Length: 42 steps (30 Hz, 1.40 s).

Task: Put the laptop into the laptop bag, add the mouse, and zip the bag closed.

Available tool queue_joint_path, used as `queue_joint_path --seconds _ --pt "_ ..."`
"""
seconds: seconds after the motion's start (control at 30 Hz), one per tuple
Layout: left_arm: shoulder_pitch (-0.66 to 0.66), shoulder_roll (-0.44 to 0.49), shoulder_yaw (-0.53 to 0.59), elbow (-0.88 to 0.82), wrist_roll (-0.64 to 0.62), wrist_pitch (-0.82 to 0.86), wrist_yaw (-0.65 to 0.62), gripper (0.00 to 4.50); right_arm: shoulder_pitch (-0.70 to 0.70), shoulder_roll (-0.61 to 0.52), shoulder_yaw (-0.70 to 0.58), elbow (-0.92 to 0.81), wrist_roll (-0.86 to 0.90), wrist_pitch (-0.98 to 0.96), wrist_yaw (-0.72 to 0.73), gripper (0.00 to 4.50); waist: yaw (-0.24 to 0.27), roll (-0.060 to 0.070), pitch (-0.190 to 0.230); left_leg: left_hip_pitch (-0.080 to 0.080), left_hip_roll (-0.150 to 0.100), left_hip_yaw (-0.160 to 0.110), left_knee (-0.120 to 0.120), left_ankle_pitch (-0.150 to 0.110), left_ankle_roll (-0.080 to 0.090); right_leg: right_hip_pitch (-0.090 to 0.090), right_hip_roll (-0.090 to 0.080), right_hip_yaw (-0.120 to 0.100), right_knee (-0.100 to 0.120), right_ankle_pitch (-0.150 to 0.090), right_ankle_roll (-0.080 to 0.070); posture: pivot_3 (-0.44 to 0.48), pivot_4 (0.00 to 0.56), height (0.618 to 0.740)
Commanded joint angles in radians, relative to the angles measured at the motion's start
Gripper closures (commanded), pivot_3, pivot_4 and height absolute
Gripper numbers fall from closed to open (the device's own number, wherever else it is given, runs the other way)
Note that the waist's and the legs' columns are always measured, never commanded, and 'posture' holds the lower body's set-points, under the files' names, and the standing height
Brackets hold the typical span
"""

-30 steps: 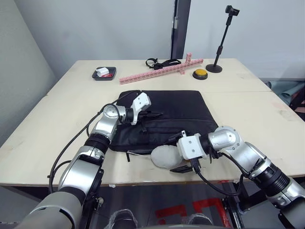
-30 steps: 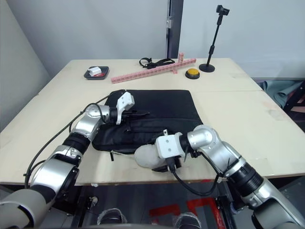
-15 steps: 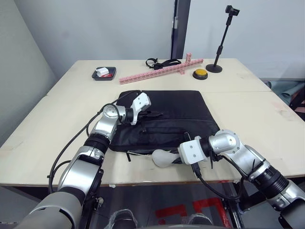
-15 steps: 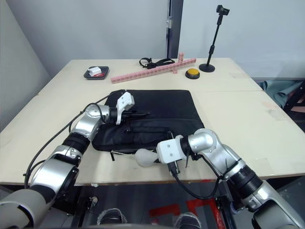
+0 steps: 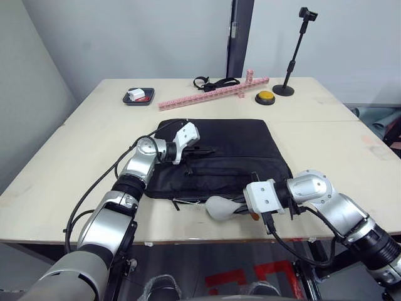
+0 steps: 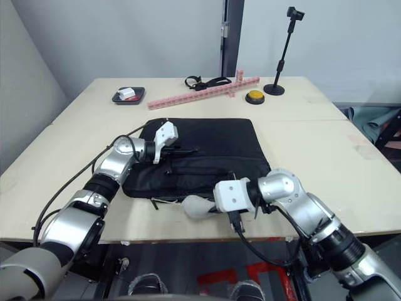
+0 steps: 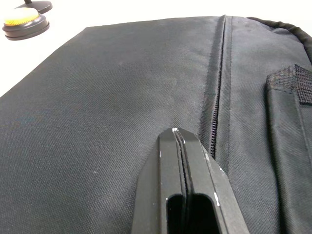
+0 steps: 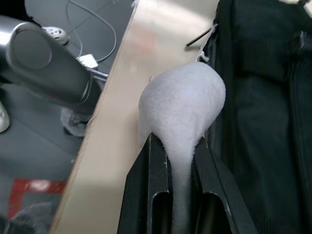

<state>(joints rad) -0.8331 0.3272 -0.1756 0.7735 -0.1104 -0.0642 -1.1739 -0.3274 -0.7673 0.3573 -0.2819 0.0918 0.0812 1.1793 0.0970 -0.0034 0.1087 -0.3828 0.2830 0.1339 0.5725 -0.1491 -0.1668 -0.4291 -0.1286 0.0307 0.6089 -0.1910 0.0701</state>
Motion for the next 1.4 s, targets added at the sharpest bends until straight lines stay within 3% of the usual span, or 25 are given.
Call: queue_joint_path --seconds 0.03,0.33,0.93,1.4 --pt "0.066 0.004 -0.060 0.078 0.068 0.049 -0.024 4.50 0.016 -0.025 -0.059 -0.037 0.036 0.013 0.005 4.48 0.000 0.000 0.000 0.000 0.000 0.000 0.000 0.000 0.000 0.000 0.000 0.000 0.000 0.000 0.000 0.000 0.150 0.740" --pt "0.077 0.008 -0.053 0.069 0.062 0.051 -0.027 4.50 0.113 -0.163 -0.206 -0.002 0.094 0.003 0.042 4.48 0.002 0.001 -0.001 0.000 -0.001 0.000 -0.004 0.000 0.000 0.000 0.000 0.000 -0.003 -0.001 0.001 0.000 0.150 0.740" --pt "0.082 0.005 -0.056 0.082 0.074 0.045 -0.015 4.50 0.279 -0.296 -0.464 0.119 0.180 0.022 0.072 4.48 0.003 0.002 -0.003 0.000 -0.001 0.001 -0.005 0.000 0.000 0.001 -0.001 0.000 -0.006 -0.002 0.004 0.000 0.150 0.740" --pt "0.094 0.015 -0.057 0.081 0.077 0.036 -0.023 4.50 0.241 -0.367 -0.520 0.381 0.146 -0.072 0.106 4.48 0.001 0.000 -0.004 0.000 -0.002 0.002 -0.007 0.000 0.002 0.003 -0.002 0.000 -0.013 -0.002 0.004 0.000 0.150 0.740"
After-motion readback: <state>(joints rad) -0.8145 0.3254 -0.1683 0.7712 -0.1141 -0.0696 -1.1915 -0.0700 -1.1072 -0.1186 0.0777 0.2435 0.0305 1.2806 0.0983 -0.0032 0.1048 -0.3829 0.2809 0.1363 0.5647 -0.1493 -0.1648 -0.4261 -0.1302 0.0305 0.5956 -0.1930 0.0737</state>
